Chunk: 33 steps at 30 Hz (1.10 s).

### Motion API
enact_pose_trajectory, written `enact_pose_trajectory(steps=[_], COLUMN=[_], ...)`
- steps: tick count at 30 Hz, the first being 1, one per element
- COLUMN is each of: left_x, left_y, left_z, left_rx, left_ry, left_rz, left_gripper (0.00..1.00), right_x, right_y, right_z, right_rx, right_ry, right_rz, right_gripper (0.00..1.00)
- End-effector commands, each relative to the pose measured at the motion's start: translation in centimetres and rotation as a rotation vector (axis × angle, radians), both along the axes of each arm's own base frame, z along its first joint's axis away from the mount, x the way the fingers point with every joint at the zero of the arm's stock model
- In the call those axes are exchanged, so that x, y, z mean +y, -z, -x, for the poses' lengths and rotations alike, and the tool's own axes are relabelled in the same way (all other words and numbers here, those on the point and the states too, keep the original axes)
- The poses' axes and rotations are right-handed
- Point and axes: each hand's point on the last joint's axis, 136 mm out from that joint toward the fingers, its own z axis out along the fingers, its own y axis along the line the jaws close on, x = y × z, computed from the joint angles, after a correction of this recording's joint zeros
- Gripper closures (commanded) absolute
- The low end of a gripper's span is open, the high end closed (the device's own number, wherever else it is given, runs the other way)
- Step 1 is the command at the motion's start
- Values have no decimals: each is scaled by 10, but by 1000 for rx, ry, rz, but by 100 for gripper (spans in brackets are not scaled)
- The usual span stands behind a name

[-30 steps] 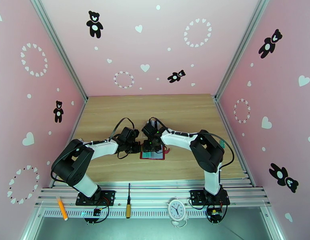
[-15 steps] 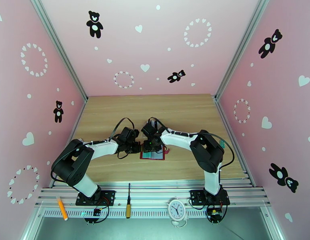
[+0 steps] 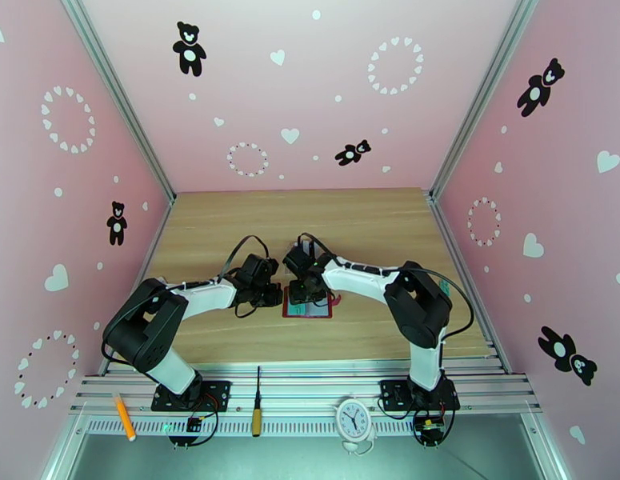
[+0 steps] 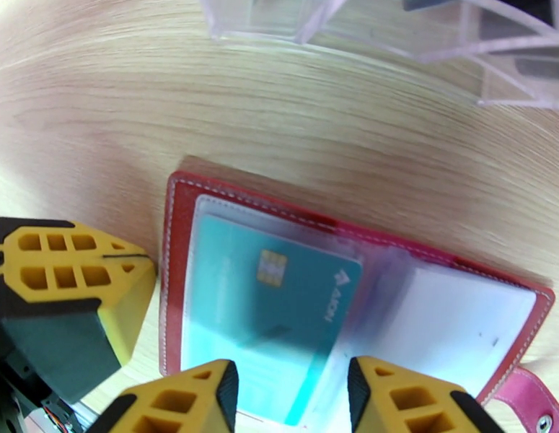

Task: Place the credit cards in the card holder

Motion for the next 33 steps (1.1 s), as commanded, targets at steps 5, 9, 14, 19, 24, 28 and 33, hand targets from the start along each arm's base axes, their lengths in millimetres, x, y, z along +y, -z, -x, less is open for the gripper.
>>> enact_pose_trajectory(steps=[5,9,14,19,24,28,33], left_x=[-6,-7,-8,-9,-9,-9,-9], left_y=[-1,-1,0,0,1,1,0], left_z=[5,5,5,6,6,6,6], left_rx=[13,14,19,21,23,23,22], left_ry=[22,23,26,29,30,29,28], left_rz=[23,25,29,34,36,36,36], left_gripper=[100,99,99,99,99,99,99], right_x=[2,6,7,2,1,5,9], right_y=[-9,-8,-4,2,5,4,5], right_z=[8,11,14,18,20,20,21], right_rx=[-3,6,16,27,37,40,49], right_ry=[-11,-17,-18,-14,-14,-17,-21], right_rz=[-12,-33,-31,-17,-14,-33,-45], right_gripper=[53,53,53,53,53,53,53])
